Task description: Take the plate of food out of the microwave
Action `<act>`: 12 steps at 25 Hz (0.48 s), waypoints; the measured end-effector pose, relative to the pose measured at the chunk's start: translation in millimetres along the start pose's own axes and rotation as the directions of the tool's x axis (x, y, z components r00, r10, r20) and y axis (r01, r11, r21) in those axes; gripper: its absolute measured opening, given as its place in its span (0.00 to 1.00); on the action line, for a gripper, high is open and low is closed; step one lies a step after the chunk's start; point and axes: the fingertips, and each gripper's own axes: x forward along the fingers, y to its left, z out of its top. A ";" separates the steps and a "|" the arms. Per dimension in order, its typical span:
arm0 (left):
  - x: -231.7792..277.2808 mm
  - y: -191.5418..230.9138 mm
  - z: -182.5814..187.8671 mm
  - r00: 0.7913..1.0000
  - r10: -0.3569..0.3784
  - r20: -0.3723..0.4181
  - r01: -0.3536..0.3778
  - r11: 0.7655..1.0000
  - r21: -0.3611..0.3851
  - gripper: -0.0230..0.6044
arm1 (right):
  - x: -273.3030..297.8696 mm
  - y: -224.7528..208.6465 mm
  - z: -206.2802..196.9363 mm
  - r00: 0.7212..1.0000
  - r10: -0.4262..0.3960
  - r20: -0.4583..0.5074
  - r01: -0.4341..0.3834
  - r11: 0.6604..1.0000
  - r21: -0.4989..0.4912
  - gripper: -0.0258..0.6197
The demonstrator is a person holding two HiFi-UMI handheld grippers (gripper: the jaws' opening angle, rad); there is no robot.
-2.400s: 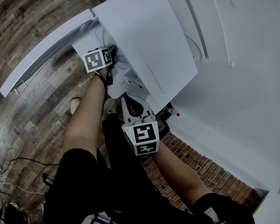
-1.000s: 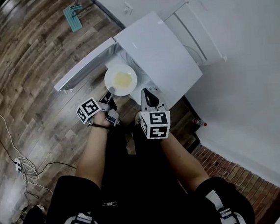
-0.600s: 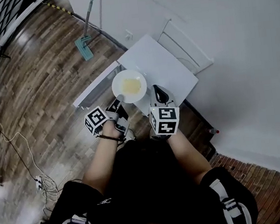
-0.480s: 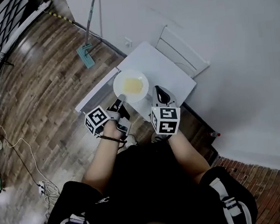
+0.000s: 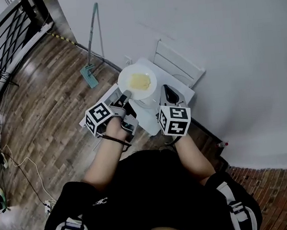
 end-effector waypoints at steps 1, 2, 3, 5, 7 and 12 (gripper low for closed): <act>-1.5 -4.6 -3.0 1.000 -0.011 -0.001 0.011 1.000 -0.004 0.06 | -3.0 0.4 -0.1 1.000 -0.003 0.001 0.003 1.000 -0.001 0.06; -3.3 -9.0 -5.7 1.000 -0.019 -0.003 0.019 1.000 -0.005 0.06 | -6.4 1.1 -0.3 1.000 -0.005 0.002 0.005 1.000 -0.002 0.06; -4.8 -13.2 -7.7 1.000 -0.023 -0.004 0.023 1.000 0.000 0.06 | -9.6 1.8 -0.1 1.000 -0.007 0.004 0.007 1.000 -0.004 0.06; -6.5 -19.8 -8.9 1.000 -0.029 -0.006 0.029 0.999 0.015 0.06 | -14.4 3.7 1.0 1.000 -0.010 0.011 0.010 1.000 -0.010 0.06; -7.1 -23.9 -8.6 0.999 -0.039 -0.006 0.039 0.999 0.008 0.06 | -17.7 5.6 2.4 1.000 -0.013 0.015 0.013 1.000 -0.018 0.06; -8.5 -28.2 -10.7 0.999 -0.051 -0.016 0.051 0.999 0.002 0.06 | -23.0 7.1 2.9 1.000 -0.024 0.013 0.024 0.999 -0.033 0.06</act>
